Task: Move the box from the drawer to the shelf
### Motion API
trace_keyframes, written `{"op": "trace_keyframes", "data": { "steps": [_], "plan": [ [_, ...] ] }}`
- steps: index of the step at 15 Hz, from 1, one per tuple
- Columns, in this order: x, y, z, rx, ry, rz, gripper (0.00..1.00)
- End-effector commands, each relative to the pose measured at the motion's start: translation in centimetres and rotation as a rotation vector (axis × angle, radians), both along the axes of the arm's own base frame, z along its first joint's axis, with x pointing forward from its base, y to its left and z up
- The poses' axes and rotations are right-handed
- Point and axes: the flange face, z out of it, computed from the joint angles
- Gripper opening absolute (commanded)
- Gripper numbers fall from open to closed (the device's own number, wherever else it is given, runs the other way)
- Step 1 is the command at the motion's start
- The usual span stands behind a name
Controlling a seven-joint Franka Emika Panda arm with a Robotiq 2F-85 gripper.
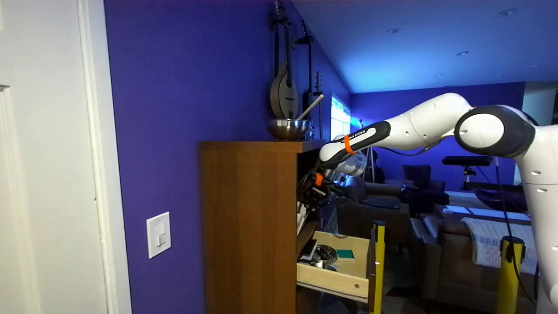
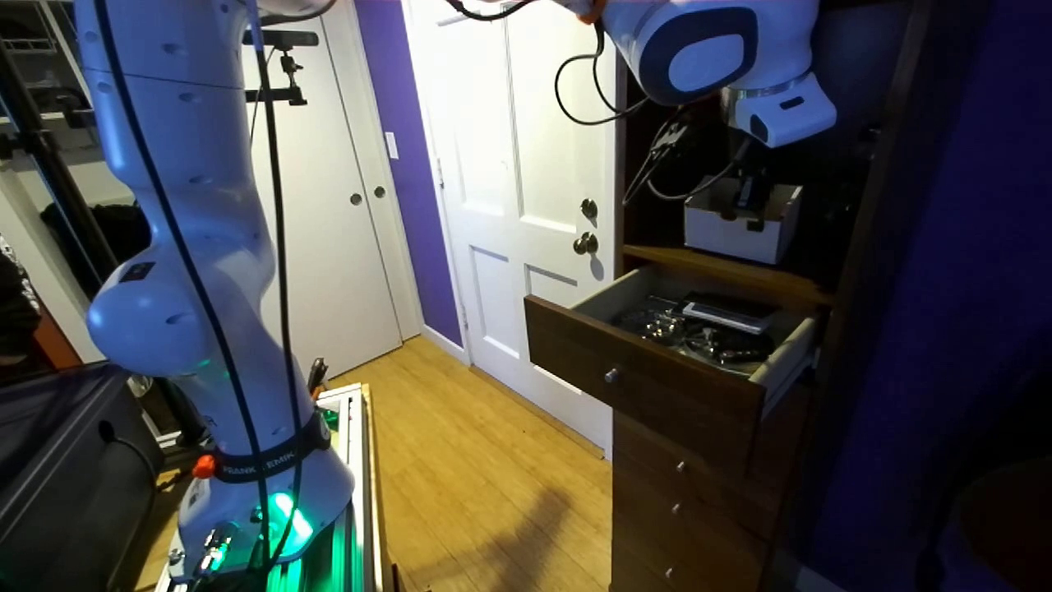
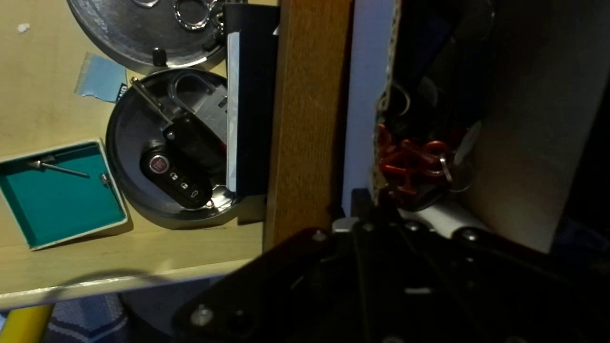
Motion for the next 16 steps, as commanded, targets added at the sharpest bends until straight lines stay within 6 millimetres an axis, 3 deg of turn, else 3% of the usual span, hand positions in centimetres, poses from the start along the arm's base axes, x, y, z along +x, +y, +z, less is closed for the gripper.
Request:
{"op": "trace_keyframes", "data": {
  "steps": [1, 6, 11, 16],
  "plan": [
    [0.0, 0.7, 0.3, -0.010, -0.013, -0.041, 0.29],
    [0.0, 2.0, 0.7, -0.054, -0.019, 0.038, 0.62],
    [-0.9, 3.5, 2.1, -0.113, -0.072, 0.312, 0.97],
    [-2.7, 3.3, 3.7, -0.117, -0.146, 0.593, 1.00]
  ]
}}
